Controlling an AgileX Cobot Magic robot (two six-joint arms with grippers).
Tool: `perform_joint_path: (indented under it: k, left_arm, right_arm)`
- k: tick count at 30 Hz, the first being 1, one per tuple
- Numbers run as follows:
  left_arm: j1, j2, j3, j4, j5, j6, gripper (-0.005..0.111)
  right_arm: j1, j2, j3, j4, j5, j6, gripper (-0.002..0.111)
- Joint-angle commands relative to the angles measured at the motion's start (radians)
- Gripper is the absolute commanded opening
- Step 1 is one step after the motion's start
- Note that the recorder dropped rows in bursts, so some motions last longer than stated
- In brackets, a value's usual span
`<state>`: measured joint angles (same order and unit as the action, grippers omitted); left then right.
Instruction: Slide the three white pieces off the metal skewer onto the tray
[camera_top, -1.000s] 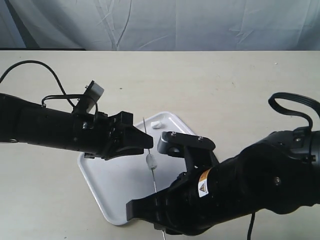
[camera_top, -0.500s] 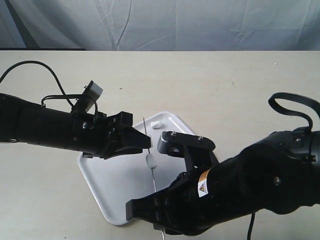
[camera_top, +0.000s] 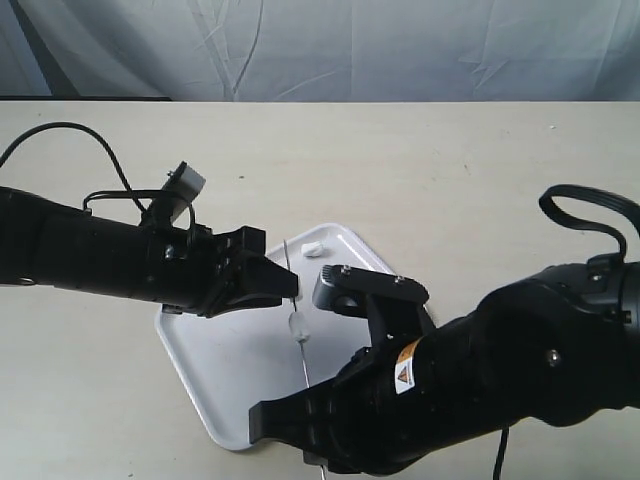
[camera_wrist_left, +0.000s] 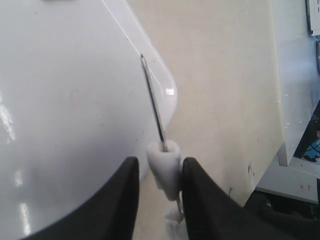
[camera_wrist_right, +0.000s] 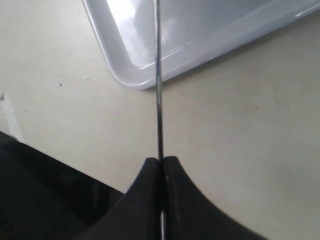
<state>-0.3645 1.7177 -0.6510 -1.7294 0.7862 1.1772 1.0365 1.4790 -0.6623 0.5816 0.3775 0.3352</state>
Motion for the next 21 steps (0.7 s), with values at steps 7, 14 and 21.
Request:
perform_joint_path:
  k: [7, 14, 21]
  left_arm:
    - [-0.007, 0.005, 0.002, -0.015, 0.003, 0.01, 0.029]
    - [-0.007, 0.005, 0.002, -0.015, 0.002, 0.01, 0.029]
    - [-0.007, 0.005, 0.002, -0.015, 0.005, 0.012, 0.02]
  right_arm:
    - [0.001, 0.002, -0.001, 0.11, -0.015, -0.144, -0.001]
    - [0.001, 0.002, -0.001, 0.11, -0.008, -0.144, -0.001]
    - [0.001, 0.002, -0.001, 0.11, -0.008, -0.147, -0.001]
